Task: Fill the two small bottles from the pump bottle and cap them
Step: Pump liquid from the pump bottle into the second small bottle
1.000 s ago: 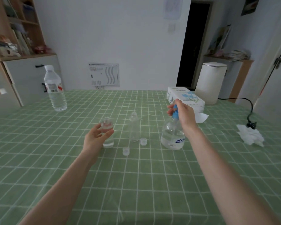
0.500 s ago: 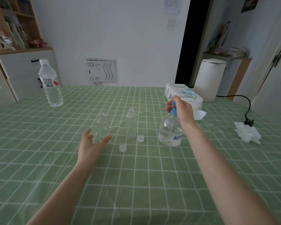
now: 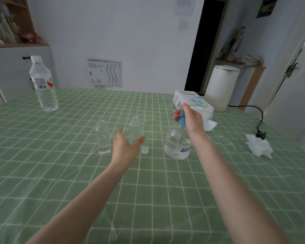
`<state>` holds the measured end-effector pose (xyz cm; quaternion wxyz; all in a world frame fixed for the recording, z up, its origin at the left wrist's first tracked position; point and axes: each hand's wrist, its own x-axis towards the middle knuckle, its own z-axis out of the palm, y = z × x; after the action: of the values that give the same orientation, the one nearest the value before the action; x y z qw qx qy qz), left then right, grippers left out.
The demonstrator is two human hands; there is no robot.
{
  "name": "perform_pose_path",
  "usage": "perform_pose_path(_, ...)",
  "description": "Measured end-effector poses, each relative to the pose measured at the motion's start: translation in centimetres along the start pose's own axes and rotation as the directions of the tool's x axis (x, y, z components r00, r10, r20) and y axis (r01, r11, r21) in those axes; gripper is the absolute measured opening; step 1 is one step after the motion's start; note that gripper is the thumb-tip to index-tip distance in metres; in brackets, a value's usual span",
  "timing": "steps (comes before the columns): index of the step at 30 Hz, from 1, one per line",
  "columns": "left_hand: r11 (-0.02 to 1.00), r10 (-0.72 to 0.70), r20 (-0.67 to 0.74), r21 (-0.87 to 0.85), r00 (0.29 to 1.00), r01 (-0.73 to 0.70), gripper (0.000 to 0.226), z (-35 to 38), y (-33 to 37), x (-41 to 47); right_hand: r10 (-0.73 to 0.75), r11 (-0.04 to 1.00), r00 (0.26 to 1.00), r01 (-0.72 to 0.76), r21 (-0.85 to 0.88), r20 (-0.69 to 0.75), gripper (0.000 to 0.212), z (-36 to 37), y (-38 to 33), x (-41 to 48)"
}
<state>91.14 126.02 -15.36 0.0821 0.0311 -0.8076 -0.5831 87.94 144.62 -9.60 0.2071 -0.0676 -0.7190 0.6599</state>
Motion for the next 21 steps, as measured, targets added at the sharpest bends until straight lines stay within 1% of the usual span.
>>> perform_pose_path(2, 1.000, -0.020, -0.030, 0.020, 0.999, 0.021, 0.088, 0.9, 0.5, 1.5, -0.002, 1.000, 1.000, 0.002, -0.001, 0.003, 0.033, 0.0, -0.1, -0.1)
perform_pose_path(4, 0.999, -0.024, -0.030, 0.039, 0.999, 0.025, 0.084, 1.7, 0.5, 2.6, -0.003, 1.000, 1.000, 0.003, 0.001, 0.003, 0.032, 0.0, -0.1, -0.1)
perform_pose_path(6, 0.998, -0.018, -0.019, 0.067, 1.000, 0.019, 0.078, 2.4, 0.2, 3.3, -0.007, 1.000, 1.000, 0.007, -0.001, 0.004, 0.033, -0.1, -0.1, -0.1)
perform_pose_path(10, 0.993, -0.024, -0.037, 0.113, 0.999, 0.028, 0.058, 3.0, -0.6, 4.1, -0.011, 1.000, 1.000, 0.011, -0.010, 0.003, 0.034, 0.0, 0.1, -0.1)
perform_pose_path(12, 0.991, -0.014, -0.046, 0.133, 0.999, 0.020, 0.052, 3.0, -0.7, 4.4, -0.013, 1.000, 1.000, 0.013, -0.015, 0.000, 0.034, -0.1, 0.2, 0.0)
perform_pose_path(15, 0.990, 0.049, -0.074, 0.137, 0.996, -0.038, 0.049, 2.7, -0.6, 4.6, -0.008, 1.000, 1.000, 0.008, 0.006, 0.000, 0.034, -0.1, 0.3, 0.2)
perform_pose_path(21, 0.972, 0.232, -0.085, 0.059, 0.969, -0.227, 0.044, 1.3, 0.6, 3.3, -0.039, 0.999, 0.999, 0.039, -0.009, 0.037, 0.034, -0.5, 0.4, 0.6)
